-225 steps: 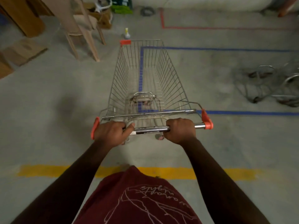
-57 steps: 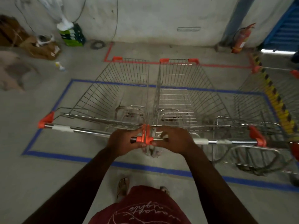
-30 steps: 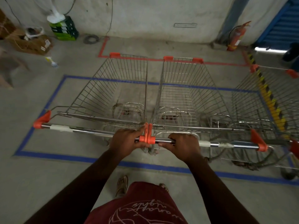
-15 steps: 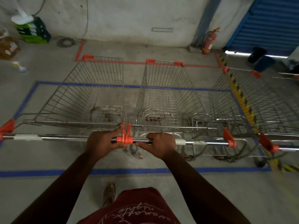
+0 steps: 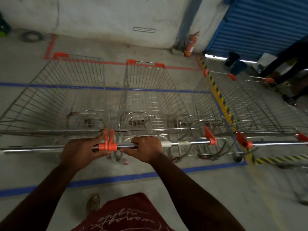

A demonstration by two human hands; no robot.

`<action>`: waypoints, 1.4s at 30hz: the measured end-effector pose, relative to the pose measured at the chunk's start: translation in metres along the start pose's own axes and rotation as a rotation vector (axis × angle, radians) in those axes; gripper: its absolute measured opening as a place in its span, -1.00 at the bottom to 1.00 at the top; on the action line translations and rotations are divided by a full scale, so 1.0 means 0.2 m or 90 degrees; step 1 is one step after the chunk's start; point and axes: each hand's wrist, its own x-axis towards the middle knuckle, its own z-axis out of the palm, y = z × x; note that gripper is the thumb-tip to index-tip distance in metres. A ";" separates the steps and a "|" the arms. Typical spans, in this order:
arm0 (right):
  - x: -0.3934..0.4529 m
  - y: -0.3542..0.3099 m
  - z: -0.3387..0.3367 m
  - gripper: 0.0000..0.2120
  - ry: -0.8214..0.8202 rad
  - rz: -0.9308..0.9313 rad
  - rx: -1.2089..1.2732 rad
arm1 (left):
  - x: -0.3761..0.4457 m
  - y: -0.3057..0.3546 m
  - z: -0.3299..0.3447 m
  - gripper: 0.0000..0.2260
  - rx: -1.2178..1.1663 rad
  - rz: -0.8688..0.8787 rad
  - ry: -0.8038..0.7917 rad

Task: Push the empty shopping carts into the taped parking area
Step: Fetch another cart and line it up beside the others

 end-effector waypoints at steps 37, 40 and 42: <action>0.02 0.00 -0.01 -0.33 0.048 -0.032 0.023 | -0.03 -0.02 -0.03 -0.17 -0.049 -0.020 -0.016; 0.03 -0.03 -0.01 -0.31 0.046 -0.038 0.016 | -0.03 -0.03 -0.05 -0.15 -0.049 -0.023 -0.030; 0.04 -0.06 -0.01 -0.28 0.033 -0.037 0.020 | -0.04 -0.05 -0.07 -0.13 -0.046 -0.020 -0.037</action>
